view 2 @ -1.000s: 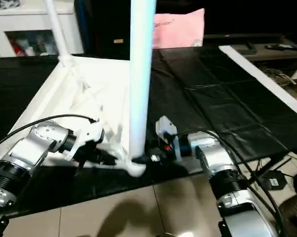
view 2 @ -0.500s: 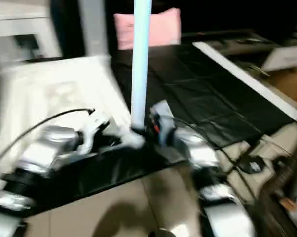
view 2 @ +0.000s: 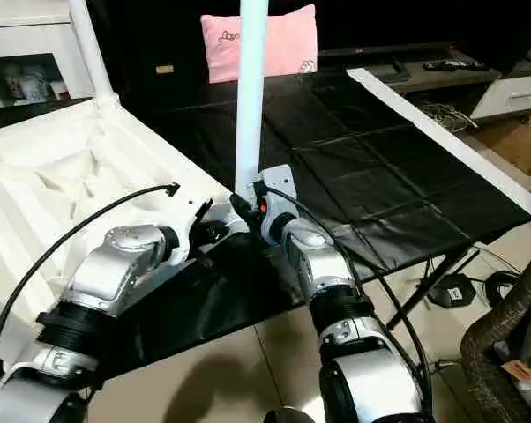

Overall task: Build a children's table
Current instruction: Rotate leg to tighten

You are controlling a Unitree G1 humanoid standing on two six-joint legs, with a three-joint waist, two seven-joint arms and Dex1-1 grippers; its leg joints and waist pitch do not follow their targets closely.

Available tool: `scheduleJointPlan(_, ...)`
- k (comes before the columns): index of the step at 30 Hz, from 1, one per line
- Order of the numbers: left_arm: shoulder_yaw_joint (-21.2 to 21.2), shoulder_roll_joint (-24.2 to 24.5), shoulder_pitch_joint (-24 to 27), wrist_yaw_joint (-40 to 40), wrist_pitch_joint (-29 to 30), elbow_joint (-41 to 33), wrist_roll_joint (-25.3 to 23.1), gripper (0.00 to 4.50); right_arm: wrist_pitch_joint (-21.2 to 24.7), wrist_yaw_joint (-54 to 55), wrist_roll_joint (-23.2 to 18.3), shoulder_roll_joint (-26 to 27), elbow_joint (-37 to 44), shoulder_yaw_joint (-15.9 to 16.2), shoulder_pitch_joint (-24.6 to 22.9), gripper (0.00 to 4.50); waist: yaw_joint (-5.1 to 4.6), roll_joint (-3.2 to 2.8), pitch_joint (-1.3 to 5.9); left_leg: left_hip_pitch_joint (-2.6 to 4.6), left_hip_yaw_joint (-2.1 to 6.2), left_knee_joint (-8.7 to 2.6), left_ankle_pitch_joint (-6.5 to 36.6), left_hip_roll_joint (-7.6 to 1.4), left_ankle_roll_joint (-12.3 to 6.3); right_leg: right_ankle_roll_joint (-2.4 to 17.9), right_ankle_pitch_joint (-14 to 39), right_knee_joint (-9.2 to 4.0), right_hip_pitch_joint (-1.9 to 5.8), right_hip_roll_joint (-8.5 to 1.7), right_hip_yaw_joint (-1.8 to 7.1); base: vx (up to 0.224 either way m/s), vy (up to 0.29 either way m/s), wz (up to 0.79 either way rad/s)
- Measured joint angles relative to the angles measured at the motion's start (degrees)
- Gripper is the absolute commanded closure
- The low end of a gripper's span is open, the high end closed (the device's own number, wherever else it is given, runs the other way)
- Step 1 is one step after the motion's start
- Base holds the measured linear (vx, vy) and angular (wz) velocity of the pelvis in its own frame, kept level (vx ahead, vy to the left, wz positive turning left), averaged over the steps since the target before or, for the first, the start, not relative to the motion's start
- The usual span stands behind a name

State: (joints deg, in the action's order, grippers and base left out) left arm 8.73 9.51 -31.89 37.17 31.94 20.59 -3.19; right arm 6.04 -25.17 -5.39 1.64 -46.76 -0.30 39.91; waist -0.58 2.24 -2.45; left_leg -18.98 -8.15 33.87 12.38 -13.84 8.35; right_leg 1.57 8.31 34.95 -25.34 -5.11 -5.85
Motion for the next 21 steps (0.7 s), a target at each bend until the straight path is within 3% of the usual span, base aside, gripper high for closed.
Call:
scheduleJointPlan(7, 1.8, 4.0, -0.1, 5.0, -3.0, 0.6, 0.0, 4.5, -1.8, -7.7, -1.3, -2.1, 2.0, 0.6, -2.9, 1.38, 0.64, 0.0, -0.01, -0.02, 0.0, 0.01, 0.0, 0.0, 0.06, 0.0, 0.0, 0.0, 0.0, 0.0, 0.04, 0.0, 0.0, 0.0)
scheduleJointPlan(9, 2.5, 5.0, -0.2, 6.3, -4.7, 1.3, 0.1, 4.5, -1.8, -11.7, -2.3, -3.8, 4.7, 0.8, -5.0, 1.32, 1.11, 0.01, -0.02, -0.04, -0.01, 0.01, 0.0, 0.0, 0.06, 0.0, 0.0, 0.0, 0.01, 0.0, 0.05, 0.0, 0.0, 0.0)
scheduleJointPlan(16, 2.6, 10.6, -1.9, 9.5, -10.0, 5.6, 0.0, 4.5, -0.1, -27.4, -6.8, -10.2, 17.0, 3.9, -12.2, 0.63, 1.08, 0.02, -0.06, -0.06, -0.02, 0.04, 0.0, -0.02, 0.06, -0.1, 0.0, 0.0, -0.02, 0.05, 0.09, 0.0, 0.0, 0.0)
scheduleJointPlan(21, 2.9, 16.5, -2.0, 15.5, -17.8, 9.0, 0.0, 4.5, 2.8, -34.1, -9.5, -15.9, 25.8, 4.3, -17.5, 0.22, 1.34, 0.03, -0.06, -0.04, -0.03, 0.03, 0.0, -0.03, 0.05, -0.1, 0.0, -0.03, 0.01, 0.06, 0.1, 0.0, 0.0, 0.0)
